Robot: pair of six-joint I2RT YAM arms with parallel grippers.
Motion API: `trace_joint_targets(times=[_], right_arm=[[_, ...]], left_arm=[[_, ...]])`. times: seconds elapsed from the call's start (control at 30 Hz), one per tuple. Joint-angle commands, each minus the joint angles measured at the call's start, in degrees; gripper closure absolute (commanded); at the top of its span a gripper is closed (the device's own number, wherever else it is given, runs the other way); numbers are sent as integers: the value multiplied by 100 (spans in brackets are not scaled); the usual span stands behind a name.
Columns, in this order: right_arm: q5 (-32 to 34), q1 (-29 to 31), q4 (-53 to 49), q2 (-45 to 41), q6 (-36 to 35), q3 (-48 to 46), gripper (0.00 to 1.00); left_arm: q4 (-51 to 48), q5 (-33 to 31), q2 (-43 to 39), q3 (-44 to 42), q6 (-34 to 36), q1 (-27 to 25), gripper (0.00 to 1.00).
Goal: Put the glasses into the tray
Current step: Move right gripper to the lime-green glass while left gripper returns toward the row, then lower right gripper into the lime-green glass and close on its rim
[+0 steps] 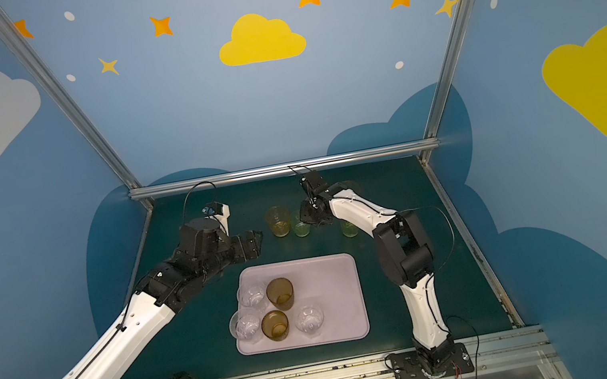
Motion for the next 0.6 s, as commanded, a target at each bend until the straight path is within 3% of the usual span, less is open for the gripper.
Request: trace_joint_targets(times=[0.0, 0.57], right_arm=[[56, -18, 63, 151, -27, 201, 77], [259, -11, -98, 481, -122, 448, 79]], left_arm=[[-56, -23, -45, -39, -16, 27, 0], [-75, 84, 48, 9, 13, 27, 0]])
